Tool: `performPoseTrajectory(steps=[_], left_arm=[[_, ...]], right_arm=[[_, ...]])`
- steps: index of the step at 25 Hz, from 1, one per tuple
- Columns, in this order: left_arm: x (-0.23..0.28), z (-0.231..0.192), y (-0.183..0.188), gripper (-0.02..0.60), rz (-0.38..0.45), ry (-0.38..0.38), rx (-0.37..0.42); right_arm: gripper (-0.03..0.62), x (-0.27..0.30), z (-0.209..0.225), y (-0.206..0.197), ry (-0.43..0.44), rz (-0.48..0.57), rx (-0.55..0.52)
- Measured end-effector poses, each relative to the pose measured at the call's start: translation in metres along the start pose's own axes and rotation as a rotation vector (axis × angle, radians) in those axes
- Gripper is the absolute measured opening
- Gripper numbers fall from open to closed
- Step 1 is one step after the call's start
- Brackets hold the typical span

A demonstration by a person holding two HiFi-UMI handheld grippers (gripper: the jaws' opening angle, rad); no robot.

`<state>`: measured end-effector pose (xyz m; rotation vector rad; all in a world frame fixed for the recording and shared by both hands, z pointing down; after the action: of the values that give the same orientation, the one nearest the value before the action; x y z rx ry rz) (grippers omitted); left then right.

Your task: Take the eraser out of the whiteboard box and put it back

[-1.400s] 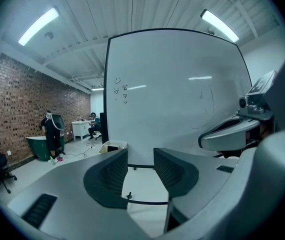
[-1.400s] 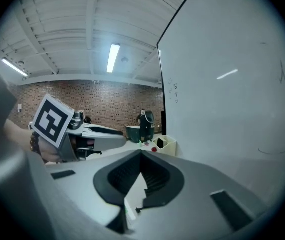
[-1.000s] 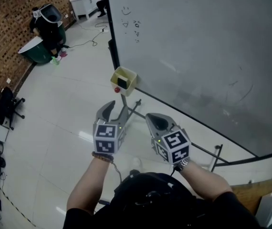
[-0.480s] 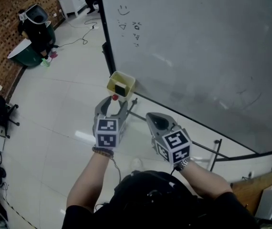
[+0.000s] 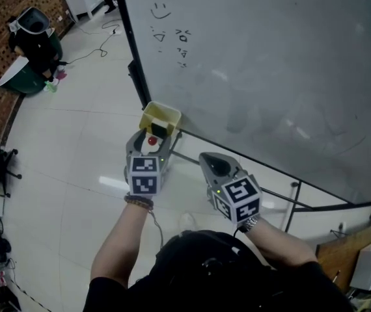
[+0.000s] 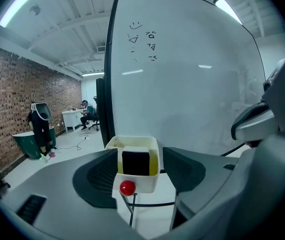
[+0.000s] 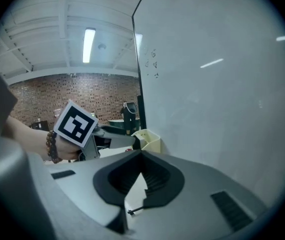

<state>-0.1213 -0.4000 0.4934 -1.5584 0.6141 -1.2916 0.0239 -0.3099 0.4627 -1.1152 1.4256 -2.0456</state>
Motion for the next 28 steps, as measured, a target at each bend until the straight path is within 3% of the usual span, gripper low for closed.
performPoseTrajectory(steps=[5, 7, 21, 23, 24, 28], left_arm=[[0.023, -0.005, -0.005, 0.279, -0.026, -0.018, 0.001], [0.031, -0.005, -0.007, 0.324, -0.036, -0.037, -0.002], [0.054, -0.009, -0.012, 0.32, -0.056, -0.073, -0.039], [0.055, -0.008, -0.012, 0.286, -0.053, -0.083, -0.037], [0.054, -0.007, -0.012, 0.239, -0.051, -0.086, -0.036], [0.052, -0.007, -0.01, 0.232, -0.046, -0.08, -0.032]], right_arm=[[0.02, 0.013, 0.011, -0.003, -0.015, -0.012, 0.02], [0.02, 0.017, 0.014, -0.006, -0.018, -0.019, 0.028], [0.02, 0.03, 0.027, -0.011, -0.035, -0.038, 0.045], [0.02, 0.03, 0.027, -0.011, -0.035, -0.038, 0.046], [0.02, 0.03, 0.027, -0.011, -0.035, -0.037, 0.046], [0.02, 0.029, 0.026, -0.011, -0.035, -0.034, 0.044]])
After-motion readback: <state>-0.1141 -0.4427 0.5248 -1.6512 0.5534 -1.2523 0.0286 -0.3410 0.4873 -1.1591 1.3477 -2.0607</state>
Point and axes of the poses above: the fingertips, and each gripper's own axes: x forward along the fingers, z to its right, y out of its top, the point moved 4 cm from there along -x, backward along the fingers, and after that the axes turned 5 degrees about y, right-handed, at the moved point
